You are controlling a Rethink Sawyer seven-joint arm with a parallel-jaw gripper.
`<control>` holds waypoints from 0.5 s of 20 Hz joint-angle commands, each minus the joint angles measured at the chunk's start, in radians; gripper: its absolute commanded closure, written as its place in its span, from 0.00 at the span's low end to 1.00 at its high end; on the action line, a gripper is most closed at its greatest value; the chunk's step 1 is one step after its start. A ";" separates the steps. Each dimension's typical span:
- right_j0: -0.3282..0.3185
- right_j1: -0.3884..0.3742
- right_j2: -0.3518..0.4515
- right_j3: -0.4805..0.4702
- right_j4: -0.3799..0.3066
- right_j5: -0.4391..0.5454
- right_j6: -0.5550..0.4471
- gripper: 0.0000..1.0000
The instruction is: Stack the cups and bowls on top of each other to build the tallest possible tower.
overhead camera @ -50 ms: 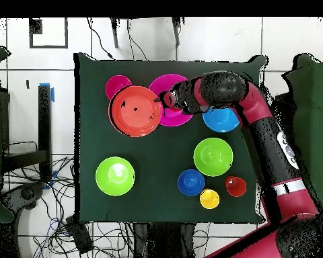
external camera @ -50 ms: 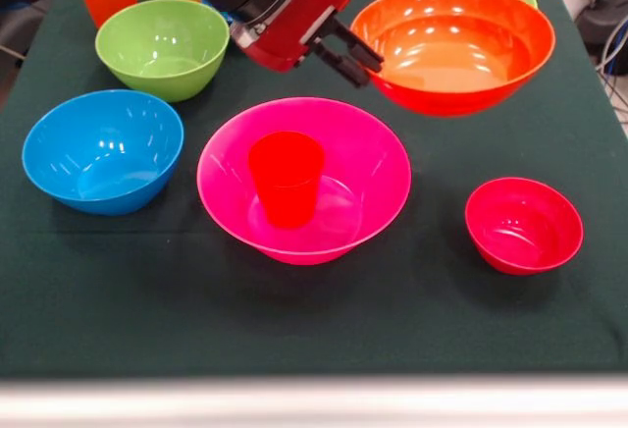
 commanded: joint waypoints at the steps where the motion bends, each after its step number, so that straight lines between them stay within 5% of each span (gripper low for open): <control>1: 0.059 0.037 -0.054 -0.169 -0.072 0.137 -0.389 1.00; 10: 0.086 0.043 -0.070 -0.276 -0.104 0.206 -0.461 1.00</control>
